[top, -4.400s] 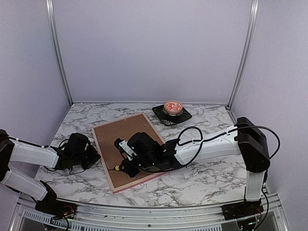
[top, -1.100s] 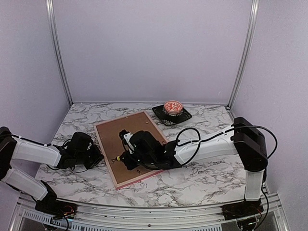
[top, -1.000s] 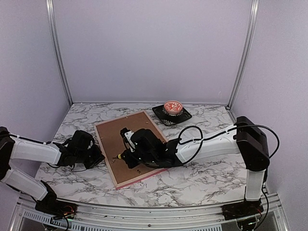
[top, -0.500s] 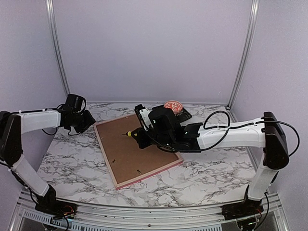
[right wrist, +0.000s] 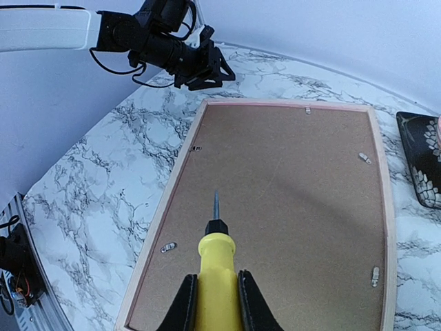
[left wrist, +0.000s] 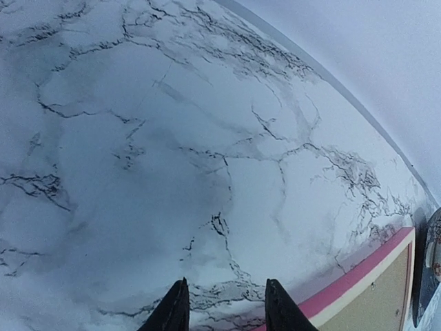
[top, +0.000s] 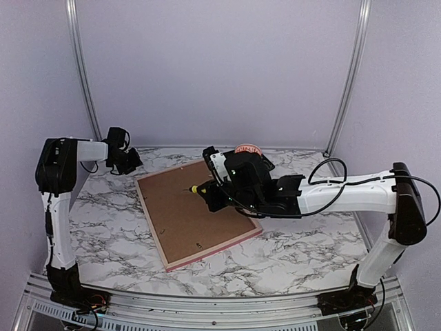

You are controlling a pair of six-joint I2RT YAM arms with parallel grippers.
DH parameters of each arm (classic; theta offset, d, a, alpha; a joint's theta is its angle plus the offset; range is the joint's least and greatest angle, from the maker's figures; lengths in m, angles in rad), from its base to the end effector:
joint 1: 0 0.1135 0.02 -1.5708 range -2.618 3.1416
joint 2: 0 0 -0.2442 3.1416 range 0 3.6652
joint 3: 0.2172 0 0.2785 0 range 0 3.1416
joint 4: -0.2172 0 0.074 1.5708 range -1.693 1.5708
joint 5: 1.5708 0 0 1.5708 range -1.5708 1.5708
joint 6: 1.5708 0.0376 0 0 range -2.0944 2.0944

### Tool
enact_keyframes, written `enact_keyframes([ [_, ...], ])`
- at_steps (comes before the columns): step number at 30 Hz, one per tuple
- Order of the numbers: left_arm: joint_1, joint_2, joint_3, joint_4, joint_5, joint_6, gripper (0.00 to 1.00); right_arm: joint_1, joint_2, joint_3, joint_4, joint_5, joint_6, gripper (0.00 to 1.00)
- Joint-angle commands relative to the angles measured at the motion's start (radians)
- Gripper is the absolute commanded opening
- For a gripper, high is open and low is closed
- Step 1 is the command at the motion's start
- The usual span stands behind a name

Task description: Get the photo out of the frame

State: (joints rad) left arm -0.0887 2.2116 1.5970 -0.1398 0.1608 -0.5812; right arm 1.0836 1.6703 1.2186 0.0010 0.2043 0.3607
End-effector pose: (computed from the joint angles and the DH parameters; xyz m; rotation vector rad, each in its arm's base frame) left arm 0.5012 -0.0506 0.1254 -0.4977 2.3190 -0.5174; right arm 0.2010 0.3630 0.2435 -0.6106 1.9933 0.7022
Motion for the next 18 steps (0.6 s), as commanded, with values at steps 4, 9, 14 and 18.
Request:
enact_keyframes([
  [4, 0.014, 0.069, 0.044, -0.067, 0.099, -0.004, 0.38, -0.002, -0.051, -0.010, -0.041, 0.037, -0.012, 0.00],
  [9, 0.008, -0.011, -0.099, -0.041, 0.118, 0.002, 0.38, -0.005, -0.057, -0.018, -0.061, 0.042, -0.020, 0.00],
  [14, -0.005, -0.138, -0.315, 0.041, 0.112, -0.025, 0.38, -0.013, -0.052, -0.031, -0.077, 0.038, -0.034, 0.00],
  [18, -0.034, -0.240, -0.497, 0.129, 0.122, -0.070, 0.37, -0.022, -0.050, -0.040, -0.085, 0.026, -0.040, 0.00],
])
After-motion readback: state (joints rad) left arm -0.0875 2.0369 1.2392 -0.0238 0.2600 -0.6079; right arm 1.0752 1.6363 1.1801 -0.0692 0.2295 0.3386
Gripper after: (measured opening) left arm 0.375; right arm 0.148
